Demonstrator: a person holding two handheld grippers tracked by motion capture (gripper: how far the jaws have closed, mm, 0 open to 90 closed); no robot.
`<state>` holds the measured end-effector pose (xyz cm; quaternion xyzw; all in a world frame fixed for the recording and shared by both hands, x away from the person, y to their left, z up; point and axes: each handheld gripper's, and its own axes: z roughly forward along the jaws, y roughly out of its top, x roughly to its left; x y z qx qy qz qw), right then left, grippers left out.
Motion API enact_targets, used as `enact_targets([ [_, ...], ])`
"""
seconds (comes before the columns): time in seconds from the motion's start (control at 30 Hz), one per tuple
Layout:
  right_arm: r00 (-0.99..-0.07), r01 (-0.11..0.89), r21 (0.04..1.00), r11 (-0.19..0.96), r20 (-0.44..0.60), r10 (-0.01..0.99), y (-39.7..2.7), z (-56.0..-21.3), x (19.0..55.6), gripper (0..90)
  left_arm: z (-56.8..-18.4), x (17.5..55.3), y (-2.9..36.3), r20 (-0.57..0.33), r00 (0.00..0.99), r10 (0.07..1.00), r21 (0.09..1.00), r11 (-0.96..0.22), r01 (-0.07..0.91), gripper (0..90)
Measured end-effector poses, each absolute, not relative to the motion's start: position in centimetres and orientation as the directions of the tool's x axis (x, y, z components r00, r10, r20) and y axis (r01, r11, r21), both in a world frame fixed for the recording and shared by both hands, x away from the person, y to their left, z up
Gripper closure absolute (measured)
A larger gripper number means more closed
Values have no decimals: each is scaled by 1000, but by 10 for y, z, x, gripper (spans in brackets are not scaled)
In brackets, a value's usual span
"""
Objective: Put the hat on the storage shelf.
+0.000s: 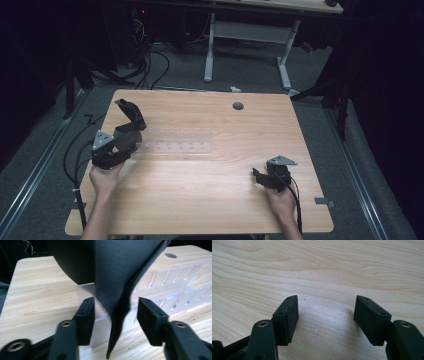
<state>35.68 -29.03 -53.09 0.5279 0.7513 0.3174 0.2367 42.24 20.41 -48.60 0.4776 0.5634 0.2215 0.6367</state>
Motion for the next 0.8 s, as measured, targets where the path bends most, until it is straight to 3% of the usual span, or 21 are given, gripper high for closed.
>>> enact_targets([
  [0.33, -331, 643, 727, 241, -21, 944, -290, -531, 357, 368, -488, 400, 212, -531, 245, 811, 841, 471, 265, 414],
  [0.8, -329, 644, 726, 240, -19, 944, -290, -531, 357, 368, -495, 375, 201, -552, 247, 796, 825, 480, 296, 411],
])
